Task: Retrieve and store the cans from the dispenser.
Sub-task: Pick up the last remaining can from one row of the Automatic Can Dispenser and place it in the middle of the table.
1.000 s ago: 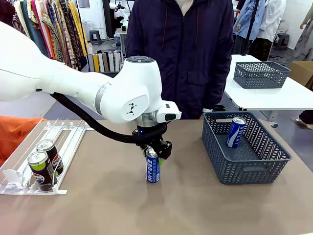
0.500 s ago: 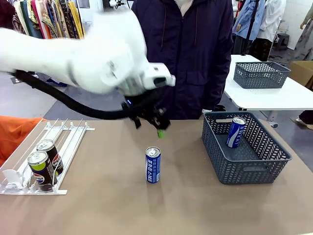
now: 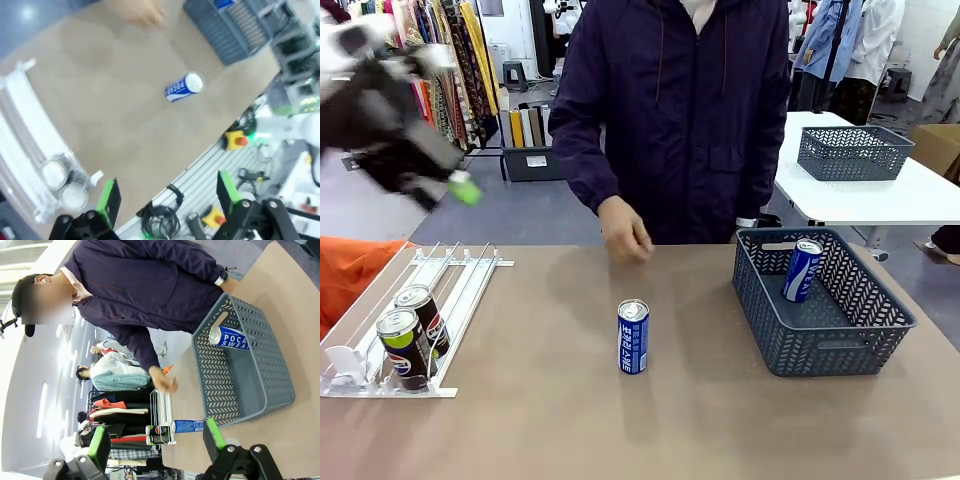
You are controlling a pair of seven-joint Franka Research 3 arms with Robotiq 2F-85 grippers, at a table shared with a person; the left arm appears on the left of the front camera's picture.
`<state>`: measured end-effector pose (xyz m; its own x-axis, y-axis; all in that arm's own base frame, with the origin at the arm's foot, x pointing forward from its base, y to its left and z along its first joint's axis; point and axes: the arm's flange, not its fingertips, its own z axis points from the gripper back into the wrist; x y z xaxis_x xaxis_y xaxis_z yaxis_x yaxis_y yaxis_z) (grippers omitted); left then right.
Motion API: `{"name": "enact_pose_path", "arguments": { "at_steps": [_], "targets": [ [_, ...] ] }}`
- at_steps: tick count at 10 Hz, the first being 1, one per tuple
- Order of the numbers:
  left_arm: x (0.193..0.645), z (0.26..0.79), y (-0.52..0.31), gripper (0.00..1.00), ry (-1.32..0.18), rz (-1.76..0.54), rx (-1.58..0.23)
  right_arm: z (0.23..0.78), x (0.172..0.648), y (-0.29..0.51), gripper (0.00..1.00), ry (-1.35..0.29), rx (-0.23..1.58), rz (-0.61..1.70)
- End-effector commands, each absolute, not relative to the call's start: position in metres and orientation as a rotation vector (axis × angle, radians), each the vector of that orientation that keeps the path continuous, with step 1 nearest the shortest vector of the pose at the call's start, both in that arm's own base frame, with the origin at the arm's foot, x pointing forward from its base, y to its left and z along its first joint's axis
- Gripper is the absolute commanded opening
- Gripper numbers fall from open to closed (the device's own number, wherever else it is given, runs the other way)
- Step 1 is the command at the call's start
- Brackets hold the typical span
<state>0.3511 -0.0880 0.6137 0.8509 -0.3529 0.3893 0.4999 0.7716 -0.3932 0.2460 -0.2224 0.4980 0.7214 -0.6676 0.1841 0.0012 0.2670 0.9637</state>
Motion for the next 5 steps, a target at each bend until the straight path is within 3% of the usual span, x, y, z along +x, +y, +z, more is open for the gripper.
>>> {"name": "enact_pose_path", "arguments": {
  "at_steps": [1, 5],
  "targets": [
    [0.35, 0.587, -0.008, 1.0, -0.341, -0.337, -0.76, 0.499, 0.249, -0.222, 1.0, -0.687, 1.249, -0.476],
    [0.325, 0.493, 0.098, 1.0, -0.382, 0.008, -1.144, 0.499, 0.249, -0.222, 1.0, -0.687, 1.249, -0.476]
  ]
}}
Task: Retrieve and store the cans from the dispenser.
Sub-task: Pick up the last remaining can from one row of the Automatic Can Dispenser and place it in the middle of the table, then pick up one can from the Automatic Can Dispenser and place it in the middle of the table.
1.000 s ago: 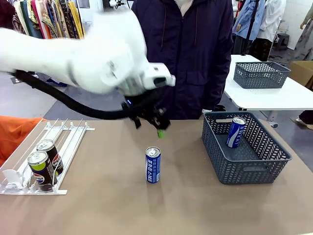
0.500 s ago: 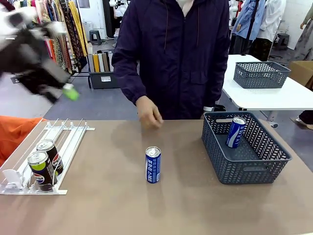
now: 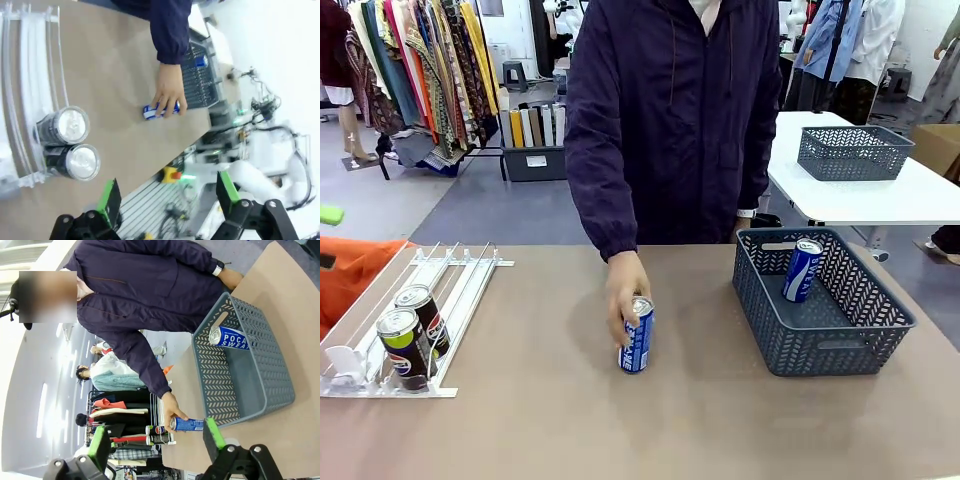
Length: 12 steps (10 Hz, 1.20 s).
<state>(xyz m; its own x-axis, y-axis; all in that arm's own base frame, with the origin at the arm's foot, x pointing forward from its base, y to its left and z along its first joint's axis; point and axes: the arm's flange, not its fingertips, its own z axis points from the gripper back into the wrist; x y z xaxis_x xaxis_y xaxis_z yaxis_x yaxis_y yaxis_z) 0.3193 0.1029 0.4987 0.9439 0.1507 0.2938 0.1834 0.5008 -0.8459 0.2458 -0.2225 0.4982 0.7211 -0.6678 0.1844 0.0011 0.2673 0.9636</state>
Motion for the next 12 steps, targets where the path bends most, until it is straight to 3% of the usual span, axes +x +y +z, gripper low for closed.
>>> {"name": "enact_pose_path", "arguments": {
  "at_steps": [1, 12],
  "targets": [
    [0.3273, 0.5249, 0.0855, 1.0, -0.342, -0.102, -0.952, 0.4989, 0.2486, -0.2216, 1.0, -0.687, 1.249, -0.476],
    [0.3273, 0.5249, 0.0855, 1.0, -0.342, -0.102, -0.952, 0.4989, 0.2486, -0.2216, 1.0, -0.687, 1.249, -0.476]
  ]
}}
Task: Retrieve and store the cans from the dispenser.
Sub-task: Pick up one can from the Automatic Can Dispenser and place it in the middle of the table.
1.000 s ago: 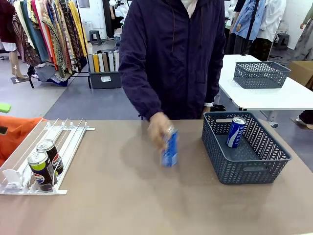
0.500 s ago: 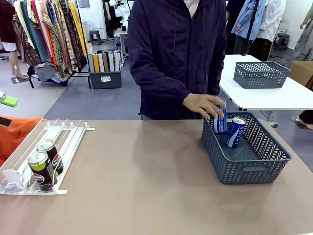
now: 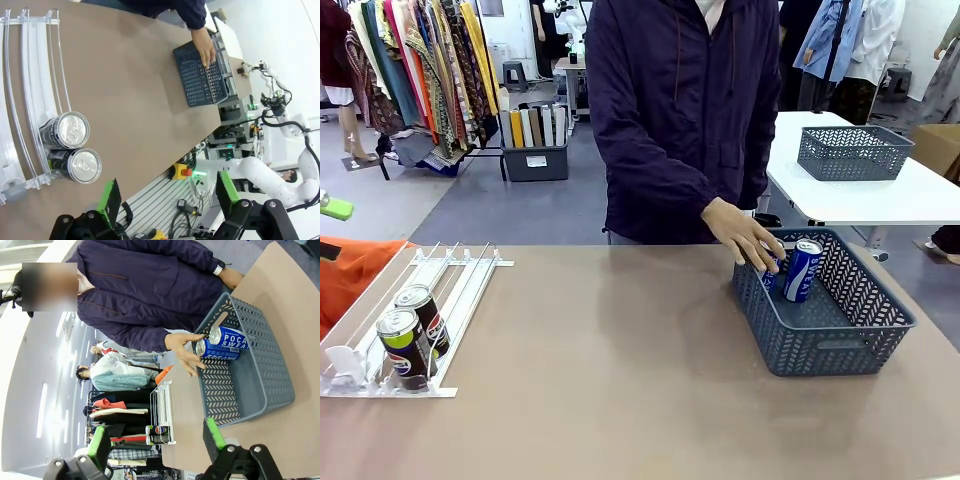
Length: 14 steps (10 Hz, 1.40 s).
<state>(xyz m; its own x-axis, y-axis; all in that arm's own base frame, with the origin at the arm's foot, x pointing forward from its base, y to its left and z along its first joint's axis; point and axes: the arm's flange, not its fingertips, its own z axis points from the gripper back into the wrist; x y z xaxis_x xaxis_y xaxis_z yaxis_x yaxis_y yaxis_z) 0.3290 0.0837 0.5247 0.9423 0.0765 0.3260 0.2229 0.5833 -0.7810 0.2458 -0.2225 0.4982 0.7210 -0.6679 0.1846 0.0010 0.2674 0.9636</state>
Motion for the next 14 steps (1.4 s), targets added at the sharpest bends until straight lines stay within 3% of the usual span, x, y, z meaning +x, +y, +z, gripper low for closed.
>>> {"name": "enact_pose_path", "arguments": {
  "at_steps": [1, 3, 5, 7, 9, 10, 11, 14],
  "targets": [
    [0.327, 0.525, 0.085, 1.0, -0.342, -0.102, -0.952, 0.499, 0.249, -0.222, 1.0, -0.687, 1.249, -0.476],
    [0.329, 0.525, 0.084, 1.0, -0.344, -0.088, -0.949, 0.499, 0.249, -0.222, 1.0, -0.687, 1.249, -0.476],
    [0.319, 0.55, 0.029, 1.0, -0.167, -0.11, -0.431, 0.499, 0.249, -0.222, 1.0, -0.687, 1.249, -0.476],
    [0.316, 0.551, -0.009, 1.0, -0.083, 0.042, 0.023, 0.499, 0.249, -0.222, 1.0, -0.687, 1.249, -0.476],
    [0.326, 0.541, -0.033, 1.0, -0.083, 0.033, 0.142, 0.499, 0.249, -0.222, 1.0, -0.687, 1.249, -0.476],
    [0.331, 0.544, -0.035, 1.0, -0.118, 0.079, 0.129, 0.499, 0.249, -0.222, 1.0, -0.687, 1.249, -0.476],
    [0.32, 0.548, -0.033, 1.0, -0.191, 0.007, -0.027, 0.499, 0.249, -0.222, 1.0, -0.687, 1.249, -0.476],
    [0.323, 0.543, -0.04, 1.0, -0.17, 0.022, 0.052, 0.499, 0.249, -0.222, 1.0, -0.687, 1.249, -0.476]
  ]
}}
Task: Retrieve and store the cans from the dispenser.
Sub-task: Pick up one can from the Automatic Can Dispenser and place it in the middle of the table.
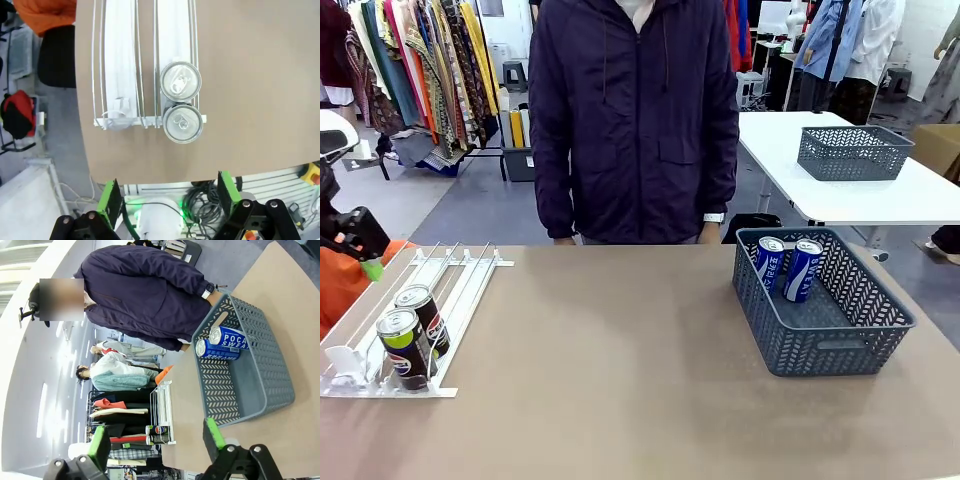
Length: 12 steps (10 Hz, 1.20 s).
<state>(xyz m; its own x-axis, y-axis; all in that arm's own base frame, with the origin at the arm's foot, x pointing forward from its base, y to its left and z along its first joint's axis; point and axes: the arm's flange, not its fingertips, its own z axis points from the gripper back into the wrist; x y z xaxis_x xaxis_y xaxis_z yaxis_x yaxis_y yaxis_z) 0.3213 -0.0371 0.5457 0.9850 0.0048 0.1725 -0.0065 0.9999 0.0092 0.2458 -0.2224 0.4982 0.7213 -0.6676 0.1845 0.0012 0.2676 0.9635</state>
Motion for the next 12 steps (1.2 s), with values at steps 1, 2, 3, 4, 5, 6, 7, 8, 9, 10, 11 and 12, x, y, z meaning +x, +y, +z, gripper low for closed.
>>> {"name": "enact_pose_path", "arguments": {
  "at_steps": [1, 2, 3, 4, 5, 6, 7, 8, 9, 10, 11, 12],
  "targets": [
    [0.328, 0.532, -0.041, 1.0, -0.155, -0.052, -0.031, 0.499, 0.249, -0.222, 1.0, -0.687, 1.249, -0.476],
    [0.334, 0.518, -0.043, 1.0, -0.14, -0.054, -0.047, 0.499, 0.249, -0.222, 1.0, -0.687, 1.249, -0.476],
    [0.34, 0.501, -0.047, 1.0, -0.112, -0.06, -0.079, 0.499, 0.249, -0.222, 1.0, -0.687, 1.249, -0.476],
    [0.346, 0.485, -0.051, 1.0, -0.082, -0.054, -0.075, 0.499, 0.249, -0.222, 1.0, -0.687, 1.249, -0.476],
    [0.352, 0.47, -0.05, 1.0, -0.048, -0.027, -0.058, 0.499, 0.249, -0.222, 1.0, -0.687, 1.249, -0.476],
    [0.357, 0.456, -0.051, 1.0, -0.025, -0.02, -0.055, 0.499, 0.249, -0.222, 1.0, -0.687, 1.249, -0.476],
    [0.362, 0.443, -0.052, 1.0, -0.01, -0.022, -0.079, 0.499, 0.249, -0.222, 1.0, -0.687, 1.249, -0.476],
    [0.367, 0.431, -0.053, 1.0, -0.005, 0.016, -0.045, 0.499, 0.249, -0.222, 1.0, -0.687, 1.249, -0.476],
    [0.371, 0.424, -0.054, 1.0, -0.009, 0.014, -0.043, 0.499, 0.249, -0.222, 1.0, -0.687, 1.249, -0.476],
    [0.375, 0.419, -0.054, 1.0, -0.016, 0.007, -0.047, 0.499, 0.249, -0.222, 1.0, -0.687, 1.249, -0.476],
    [0.378, 0.412, -0.054, 1.0, -0.006, 0.02, -0.047, 0.499, 0.249, -0.222, 1.0, -0.687, 1.249, -0.476],
    [0.379, 0.407, -0.056, 1.0, -0.007, 0.029, -0.036, 0.499, 0.249, -0.222, 1.0, -0.687, 1.249, -0.476]
  ]
}}
